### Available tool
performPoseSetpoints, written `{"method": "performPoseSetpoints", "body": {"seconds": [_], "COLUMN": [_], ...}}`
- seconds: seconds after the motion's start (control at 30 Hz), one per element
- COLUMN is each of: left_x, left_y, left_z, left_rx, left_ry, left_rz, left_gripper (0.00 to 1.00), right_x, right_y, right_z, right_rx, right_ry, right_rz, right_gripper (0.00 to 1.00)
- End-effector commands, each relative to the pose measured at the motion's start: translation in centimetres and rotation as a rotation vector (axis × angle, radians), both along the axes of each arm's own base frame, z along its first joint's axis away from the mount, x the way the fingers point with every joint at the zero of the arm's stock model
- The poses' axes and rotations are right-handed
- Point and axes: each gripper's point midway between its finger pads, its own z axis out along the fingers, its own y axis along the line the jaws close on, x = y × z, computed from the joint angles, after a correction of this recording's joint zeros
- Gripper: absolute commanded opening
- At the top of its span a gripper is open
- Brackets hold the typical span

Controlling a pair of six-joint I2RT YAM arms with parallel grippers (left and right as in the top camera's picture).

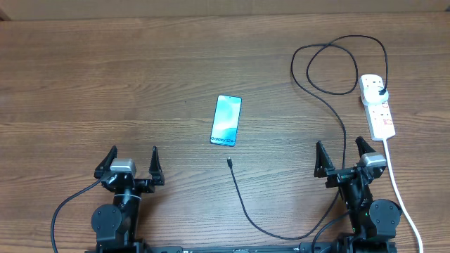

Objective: Plug charger to phone and switch on socket

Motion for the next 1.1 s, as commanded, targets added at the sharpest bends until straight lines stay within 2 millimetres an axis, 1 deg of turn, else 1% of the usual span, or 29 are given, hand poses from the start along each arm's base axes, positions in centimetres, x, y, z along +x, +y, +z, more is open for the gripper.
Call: {"method": "performPoseSetpoints", "body": {"seconds": [0.0, 1.07], "left_x": [-0.03, -0.03], "left_y": [0.17, 0.17], "left_z": [-0.01, -0.01], "left_rx": [0.023, 0.023], "left_ry": [-0.005, -0.005], "left_rz": [0.008, 0.008], "left_gripper": [1.00, 1.00], "right_x": [0.00, 0.00], "right_y": [0.11, 0.11], "right_z": [-0.21, -0.22], "right_rx": [0.002, 0.002], "right_ry": [-0.002, -0.002], "right_rz": [0.004, 0.004], "right_gripper": [1.00, 1.00]}}
